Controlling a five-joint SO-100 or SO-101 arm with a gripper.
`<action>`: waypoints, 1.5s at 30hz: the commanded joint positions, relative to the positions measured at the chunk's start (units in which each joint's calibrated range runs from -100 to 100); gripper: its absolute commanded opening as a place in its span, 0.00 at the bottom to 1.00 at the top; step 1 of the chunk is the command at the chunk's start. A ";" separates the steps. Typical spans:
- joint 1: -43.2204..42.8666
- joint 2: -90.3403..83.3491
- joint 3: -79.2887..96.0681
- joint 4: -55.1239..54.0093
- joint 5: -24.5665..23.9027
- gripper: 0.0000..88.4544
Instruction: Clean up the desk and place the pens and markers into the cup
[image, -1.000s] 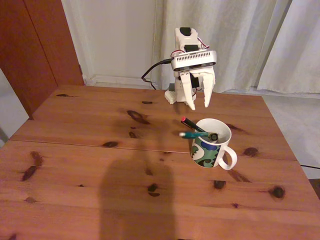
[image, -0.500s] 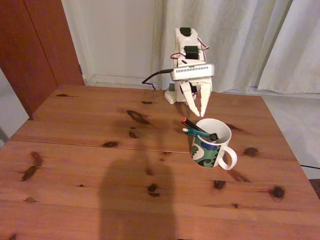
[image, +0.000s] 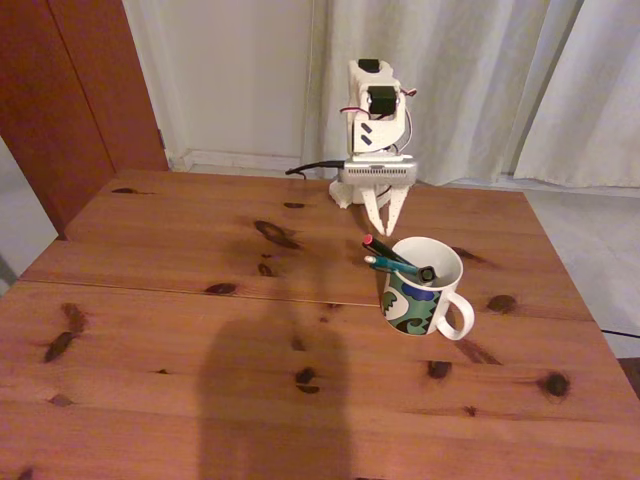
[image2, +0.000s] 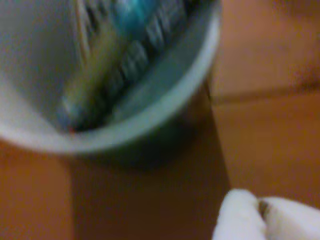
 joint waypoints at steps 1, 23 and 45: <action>0.13 -7.94 2.93 5.10 1.69 0.01; 3.02 -33.75 34.85 14.99 8.50 0.01; 5.19 -33.59 35.84 13.96 8.76 0.01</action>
